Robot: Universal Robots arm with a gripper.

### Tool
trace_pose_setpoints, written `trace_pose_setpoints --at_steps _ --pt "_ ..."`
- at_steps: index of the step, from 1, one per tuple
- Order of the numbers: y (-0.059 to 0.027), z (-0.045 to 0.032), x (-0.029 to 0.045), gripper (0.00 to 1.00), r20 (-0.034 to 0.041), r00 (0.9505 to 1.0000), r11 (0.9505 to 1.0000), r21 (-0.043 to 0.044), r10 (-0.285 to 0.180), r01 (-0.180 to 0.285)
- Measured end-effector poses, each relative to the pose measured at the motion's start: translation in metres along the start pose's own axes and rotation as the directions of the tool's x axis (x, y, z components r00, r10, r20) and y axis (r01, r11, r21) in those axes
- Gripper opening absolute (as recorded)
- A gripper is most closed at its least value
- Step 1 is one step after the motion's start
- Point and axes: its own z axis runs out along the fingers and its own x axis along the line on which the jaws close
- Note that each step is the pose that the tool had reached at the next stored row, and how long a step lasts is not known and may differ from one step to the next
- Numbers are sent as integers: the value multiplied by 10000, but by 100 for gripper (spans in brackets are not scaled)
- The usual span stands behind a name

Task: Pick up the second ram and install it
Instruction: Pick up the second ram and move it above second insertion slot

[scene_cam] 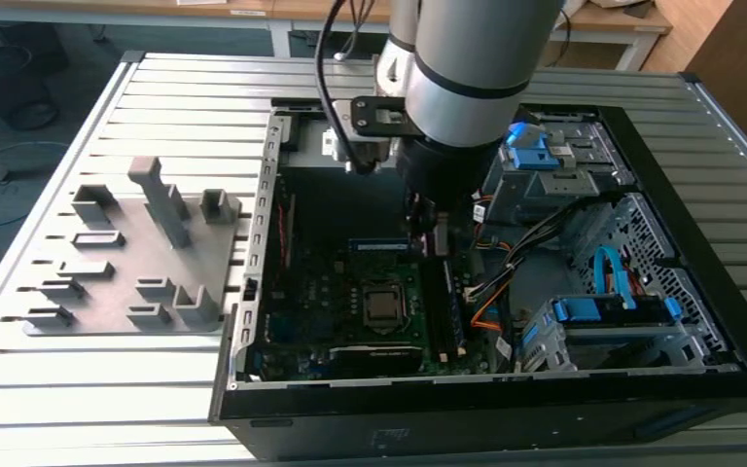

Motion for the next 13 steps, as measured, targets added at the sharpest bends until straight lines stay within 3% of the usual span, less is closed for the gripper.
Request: trace_pose_setpoints --at_steps 2,10,13 --pt "-40 6 23 14 -1 10000 10000 -1 0 0" --pt "-40 31 199 14 -5 10000 10000 0 0 0" --pt "-39 36 215 14 -3 10000 10000 0 4 -4"
